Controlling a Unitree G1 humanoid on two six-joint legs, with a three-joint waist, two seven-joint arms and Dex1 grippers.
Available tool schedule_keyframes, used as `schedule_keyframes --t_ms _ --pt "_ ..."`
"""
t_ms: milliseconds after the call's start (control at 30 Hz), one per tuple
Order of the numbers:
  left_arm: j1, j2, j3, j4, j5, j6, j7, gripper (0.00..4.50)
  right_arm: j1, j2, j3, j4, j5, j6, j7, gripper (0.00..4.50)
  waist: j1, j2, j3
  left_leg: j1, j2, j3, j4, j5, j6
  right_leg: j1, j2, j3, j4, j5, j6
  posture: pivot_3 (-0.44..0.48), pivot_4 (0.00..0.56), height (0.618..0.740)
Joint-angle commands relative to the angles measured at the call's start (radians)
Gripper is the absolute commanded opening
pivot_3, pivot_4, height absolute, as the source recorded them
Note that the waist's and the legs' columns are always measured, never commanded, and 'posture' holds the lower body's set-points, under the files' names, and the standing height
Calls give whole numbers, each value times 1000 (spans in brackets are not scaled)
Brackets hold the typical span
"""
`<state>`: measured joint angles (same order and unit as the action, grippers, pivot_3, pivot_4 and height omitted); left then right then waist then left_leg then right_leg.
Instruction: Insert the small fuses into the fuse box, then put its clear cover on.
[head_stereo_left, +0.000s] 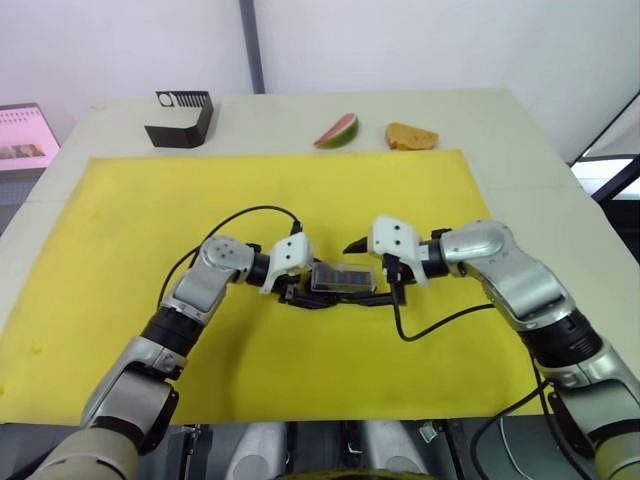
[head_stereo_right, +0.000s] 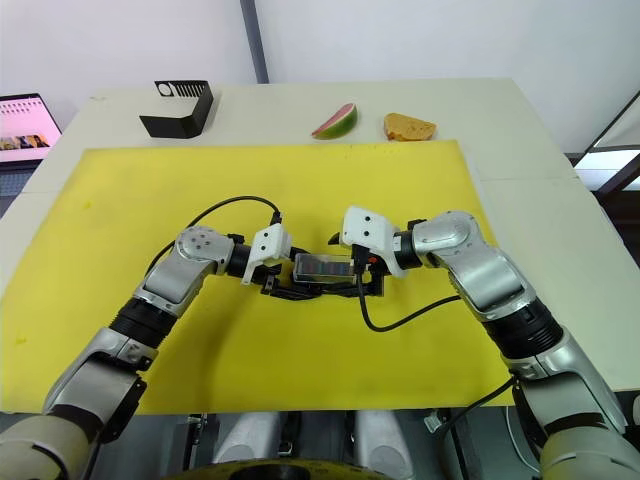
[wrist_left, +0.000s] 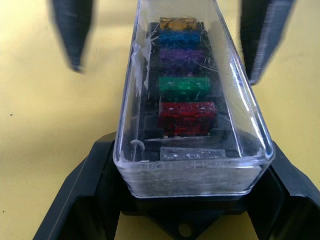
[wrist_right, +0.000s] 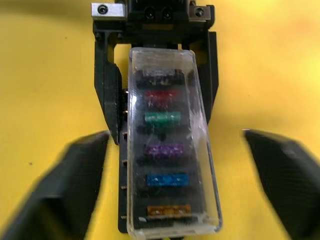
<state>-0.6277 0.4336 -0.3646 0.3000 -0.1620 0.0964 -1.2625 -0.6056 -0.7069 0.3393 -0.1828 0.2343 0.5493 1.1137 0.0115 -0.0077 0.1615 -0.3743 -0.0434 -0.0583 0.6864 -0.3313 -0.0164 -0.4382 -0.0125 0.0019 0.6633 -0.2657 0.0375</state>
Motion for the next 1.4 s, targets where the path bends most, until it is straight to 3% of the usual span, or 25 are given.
schedule_keyframes --t_ms 33,233,433,533,767,1100,1400 --pt "9 17 19 -14 12 -14 -1 2615 -28 -2 -39 -41 -1 1 -14 4458 0 0 0 0 0 0 0 0 0 0 0 0 0 0 0 0 150 740" --pt "6 15 20 -2 12 -16 0 2615 -8 -7 -55 -59 33 29 -4 4458 0 0 0 0 0 0 0 0 0 0 0 0 0 0 0 0 150 740" --pt "4 8 22 1 10 -16 8 2615 27 24 -171 -125 213 137 10 4458 0 0 0 0 0 0 0 0 0 0 0 0 0 0 0 0 150 740" --pt "11 5 26 -2 8 -10 17 2615 50 46 -193 -119 229 130 -16 3645 0 0 0 0 0 0 0 0 0 0 0 0 0 0 0 0 150 740" --pt "27 5 26 -12 9 -6 25 2615 71 84 -160 -70 186 76 -58 102 0 0 0 0 0 0 0 0 0 0 0 0 1 0 0 0 150 740" --pt "19 1 28 -13 12 3 30 2615 137 38 26 -11 10 73 -92 36 -1 0 -2 2 0 0 0 0 0 2 0 0 1 0 0 0 150 740" --pt "15 -2 29 -9 18 6 35 2615 167 23 52 -16 -24 95 -123 36 -2 -1 -5 7 0 0 0 0 1 7 0 0 0 0 0 0 150 740"
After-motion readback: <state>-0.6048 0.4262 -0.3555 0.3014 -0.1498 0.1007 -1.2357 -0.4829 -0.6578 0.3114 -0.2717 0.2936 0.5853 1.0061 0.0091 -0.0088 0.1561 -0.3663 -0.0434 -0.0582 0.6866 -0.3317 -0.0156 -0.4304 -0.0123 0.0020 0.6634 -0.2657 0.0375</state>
